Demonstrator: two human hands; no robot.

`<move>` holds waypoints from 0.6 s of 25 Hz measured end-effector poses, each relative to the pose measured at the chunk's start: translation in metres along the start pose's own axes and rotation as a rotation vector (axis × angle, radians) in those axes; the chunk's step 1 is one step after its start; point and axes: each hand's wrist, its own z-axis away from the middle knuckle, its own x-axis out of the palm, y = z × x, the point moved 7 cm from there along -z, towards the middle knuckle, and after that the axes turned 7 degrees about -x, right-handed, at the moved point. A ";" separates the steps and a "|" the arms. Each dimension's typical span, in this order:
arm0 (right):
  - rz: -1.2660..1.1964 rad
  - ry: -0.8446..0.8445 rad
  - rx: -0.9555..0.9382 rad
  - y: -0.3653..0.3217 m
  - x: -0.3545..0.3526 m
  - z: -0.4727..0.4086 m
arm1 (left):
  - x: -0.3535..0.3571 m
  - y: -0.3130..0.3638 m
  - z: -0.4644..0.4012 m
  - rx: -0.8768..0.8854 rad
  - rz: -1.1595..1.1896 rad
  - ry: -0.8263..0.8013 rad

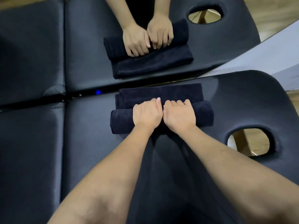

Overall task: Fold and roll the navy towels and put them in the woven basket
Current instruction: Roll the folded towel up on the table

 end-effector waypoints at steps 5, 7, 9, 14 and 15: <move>-0.089 -0.215 -0.042 0.009 0.005 -0.031 | 0.011 0.000 0.050 0.106 0.000 0.233; -0.148 -0.273 -0.015 0.013 0.006 -0.045 | 0.011 -0.001 0.039 0.120 -0.018 0.239; -0.228 -0.263 0.058 0.020 0.005 -0.049 | 0.001 0.004 0.016 0.140 -0.100 0.204; -0.294 0.114 0.246 0.030 -0.012 -0.035 | -0.007 0.017 -0.026 0.195 -0.209 0.022; -0.228 0.113 0.254 0.028 -0.012 -0.034 | -0.006 0.018 -0.030 0.206 -0.202 -0.007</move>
